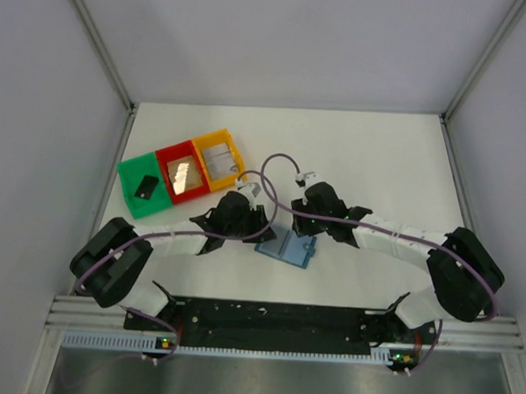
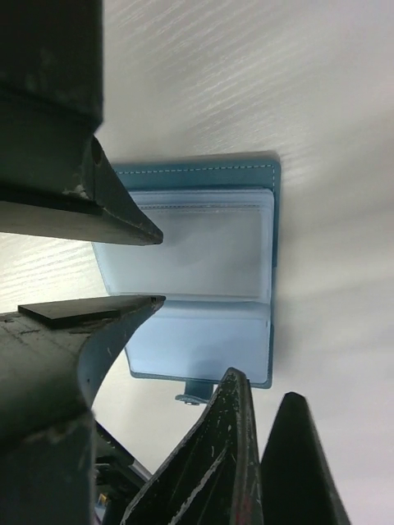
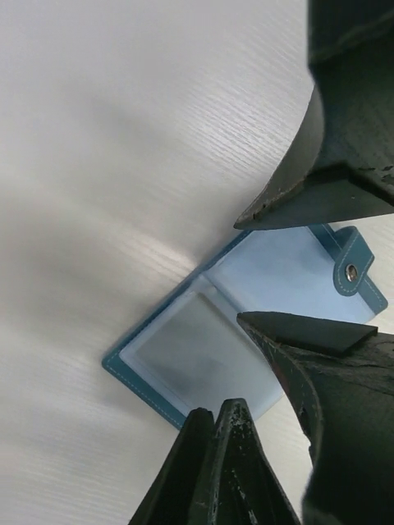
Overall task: Take the credit cards out of the card holder
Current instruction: Remove the credit card from the card holder.
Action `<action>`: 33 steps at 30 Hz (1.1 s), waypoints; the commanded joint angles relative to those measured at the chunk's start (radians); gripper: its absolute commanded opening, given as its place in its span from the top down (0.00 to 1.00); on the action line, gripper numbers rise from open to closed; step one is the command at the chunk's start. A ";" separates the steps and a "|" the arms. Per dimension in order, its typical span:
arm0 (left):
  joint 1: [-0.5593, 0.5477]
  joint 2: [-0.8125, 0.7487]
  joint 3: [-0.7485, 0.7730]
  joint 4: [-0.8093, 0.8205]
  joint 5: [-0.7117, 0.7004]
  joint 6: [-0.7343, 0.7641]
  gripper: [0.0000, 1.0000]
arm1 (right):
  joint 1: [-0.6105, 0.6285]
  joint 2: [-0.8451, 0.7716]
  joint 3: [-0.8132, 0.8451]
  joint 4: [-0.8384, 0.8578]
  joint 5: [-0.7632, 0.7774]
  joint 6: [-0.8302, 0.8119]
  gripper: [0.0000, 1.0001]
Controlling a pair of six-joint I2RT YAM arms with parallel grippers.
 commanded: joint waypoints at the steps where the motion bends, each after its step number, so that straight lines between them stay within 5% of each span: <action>1: -0.012 -0.004 0.051 -0.036 -0.059 0.058 0.62 | -0.008 -0.048 -0.063 0.017 0.022 0.120 0.60; 7: -0.039 0.002 0.080 -0.071 -0.091 0.090 0.59 | -0.025 -0.083 -0.154 0.086 -0.018 0.164 0.87; 12: -0.064 0.031 0.098 -0.082 -0.106 0.101 0.59 | -0.027 -0.071 -0.197 0.114 -0.029 0.175 0.96; 33: -0.128 0.092 0.163 -0.169 -0.244 0.170 0.56 | -0.028 -0.063 -0.237 0.143 -0.068 0.174 0.99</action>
